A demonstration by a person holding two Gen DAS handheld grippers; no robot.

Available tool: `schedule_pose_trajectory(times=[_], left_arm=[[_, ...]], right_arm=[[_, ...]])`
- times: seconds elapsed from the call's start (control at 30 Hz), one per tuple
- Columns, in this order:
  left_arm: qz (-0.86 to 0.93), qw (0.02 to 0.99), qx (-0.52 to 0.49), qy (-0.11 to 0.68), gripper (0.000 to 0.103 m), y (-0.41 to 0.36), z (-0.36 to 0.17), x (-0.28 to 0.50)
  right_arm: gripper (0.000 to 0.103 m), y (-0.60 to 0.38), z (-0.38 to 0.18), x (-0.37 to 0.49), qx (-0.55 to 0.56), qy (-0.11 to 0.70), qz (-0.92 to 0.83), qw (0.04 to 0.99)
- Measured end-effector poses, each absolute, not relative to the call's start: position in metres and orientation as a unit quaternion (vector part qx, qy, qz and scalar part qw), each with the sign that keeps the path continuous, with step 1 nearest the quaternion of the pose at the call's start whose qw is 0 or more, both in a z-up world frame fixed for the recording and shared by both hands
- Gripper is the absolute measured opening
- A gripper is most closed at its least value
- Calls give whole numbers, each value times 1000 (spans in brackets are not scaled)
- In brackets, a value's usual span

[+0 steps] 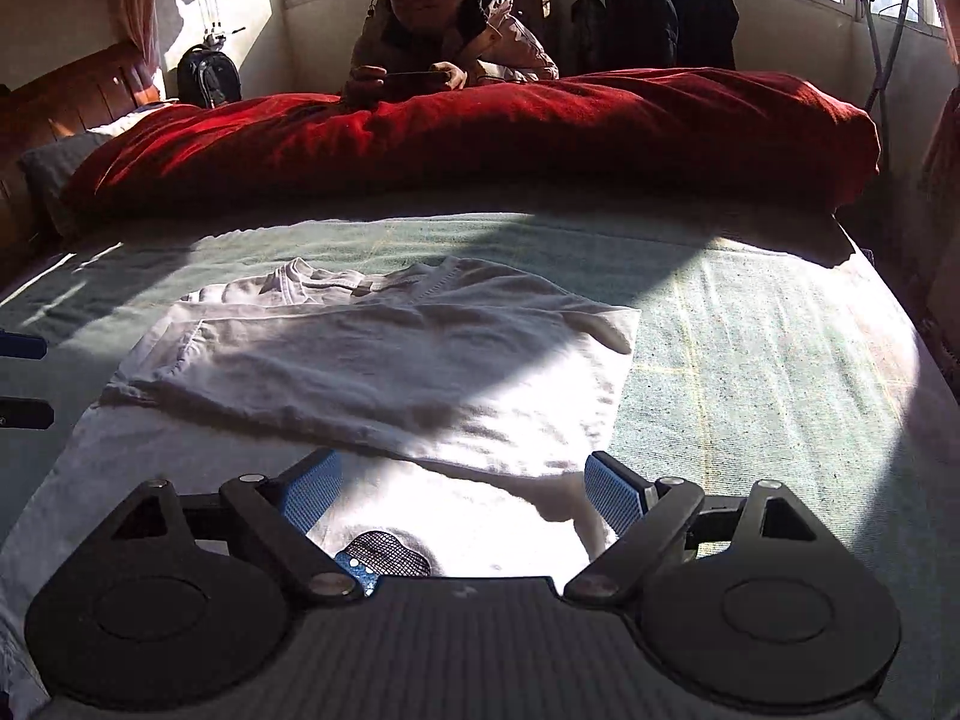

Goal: Fold clothes

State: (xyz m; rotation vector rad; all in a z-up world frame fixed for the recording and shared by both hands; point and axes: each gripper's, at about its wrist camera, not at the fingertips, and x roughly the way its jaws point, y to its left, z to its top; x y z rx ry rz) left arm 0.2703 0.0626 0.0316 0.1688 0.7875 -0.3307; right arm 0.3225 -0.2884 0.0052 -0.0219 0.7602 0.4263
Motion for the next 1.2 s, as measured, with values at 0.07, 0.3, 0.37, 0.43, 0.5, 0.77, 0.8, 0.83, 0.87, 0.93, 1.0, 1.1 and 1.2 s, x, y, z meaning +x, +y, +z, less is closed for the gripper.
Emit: schedule_pose_trajectory(times=[0.07,0.3,0.37,0.43,0.5,0.77,0.8,0.83,0.87,0.93,1.0,1.1,1.2], left_arm=[[-172,902,85,387,102,54,26,254],[-215,894,90,382,102,22,17,246],[-219,896,78,378,102,18,19,259],[-218,898,60,376,102,17,20,277],[-212,903,43,370,102,17,18,300],[-165,901,-25,401,102,22,-31,386],[-161,899,-32,407,102,23,-39,390],[-158,895,-41,415,102,25,-48,391],[-157,893,-45,419,102,27,-53,391],[-158,890,-48,424,102,31,-64,386],[-162,893,-40,418,102,32,-61,376],[-165,893,-44,417,102,36,-43,360],[-175,899,-21,401,102,38,-17,329]], right_arm=[[93,-292,1,296,-5,367,208,907],[93,-286,-47,212,-17,369,183,911],[93,-282,-58,197,-27,366,180,913],[94,-279,-69,184,-35,365,176,913],[94,-280,-76,179,-34,368,168,914],[103,-286,-91,174,-25,366,170,914],[103,-285,-92,174,-29,364,170,915],[103,-285,-93,174,-32,362,171,916],[103,-285,-94,175,-31,360,171,917],[103,-286,-95,176,-26,359,170,917],[103,-285,-97,177,-28,359,169,917],[103,-283,-96,176,-39,359,166,918],[103,-283,-92,175,-32,364,158,917]])
